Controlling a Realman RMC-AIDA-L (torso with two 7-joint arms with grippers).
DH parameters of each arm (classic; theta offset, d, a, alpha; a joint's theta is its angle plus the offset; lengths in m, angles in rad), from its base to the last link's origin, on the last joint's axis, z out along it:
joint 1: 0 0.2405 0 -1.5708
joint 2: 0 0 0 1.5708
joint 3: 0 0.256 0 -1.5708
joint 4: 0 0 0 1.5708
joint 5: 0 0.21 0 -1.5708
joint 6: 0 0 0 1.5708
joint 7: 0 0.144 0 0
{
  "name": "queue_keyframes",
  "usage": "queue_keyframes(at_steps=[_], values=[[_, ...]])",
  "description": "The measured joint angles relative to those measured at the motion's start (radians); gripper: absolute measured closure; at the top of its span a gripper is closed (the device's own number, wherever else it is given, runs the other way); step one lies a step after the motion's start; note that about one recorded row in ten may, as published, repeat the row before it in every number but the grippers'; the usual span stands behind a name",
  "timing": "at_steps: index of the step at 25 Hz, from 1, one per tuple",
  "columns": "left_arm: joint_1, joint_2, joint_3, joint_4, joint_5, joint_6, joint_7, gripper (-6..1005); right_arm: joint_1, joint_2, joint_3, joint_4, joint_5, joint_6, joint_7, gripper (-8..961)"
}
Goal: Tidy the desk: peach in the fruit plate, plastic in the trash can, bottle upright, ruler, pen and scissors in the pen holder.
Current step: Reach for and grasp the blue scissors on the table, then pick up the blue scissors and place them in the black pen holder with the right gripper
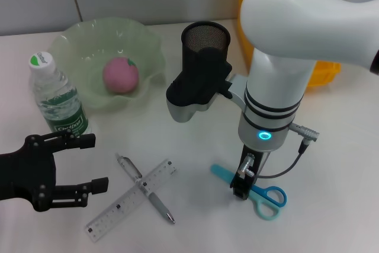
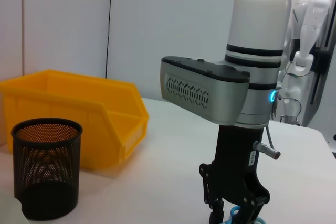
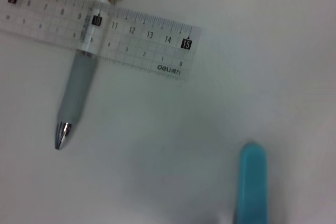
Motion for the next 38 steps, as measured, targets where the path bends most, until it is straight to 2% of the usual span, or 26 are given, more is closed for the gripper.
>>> queue_keyframes(at_steps=[11,38], values=[[0.0,0.0,-0.001,0.0,0.0,0.006,-0.003,138,0.0,0.0,-0.003,0.0,0.001,0.0,0.0,635],[0.002,0.0,-0.02,0.0,-0.001,0.026,-0.005,138,-0.007,0.0,-0.002,-0.008,0.002,-0.005,0.0,706]])
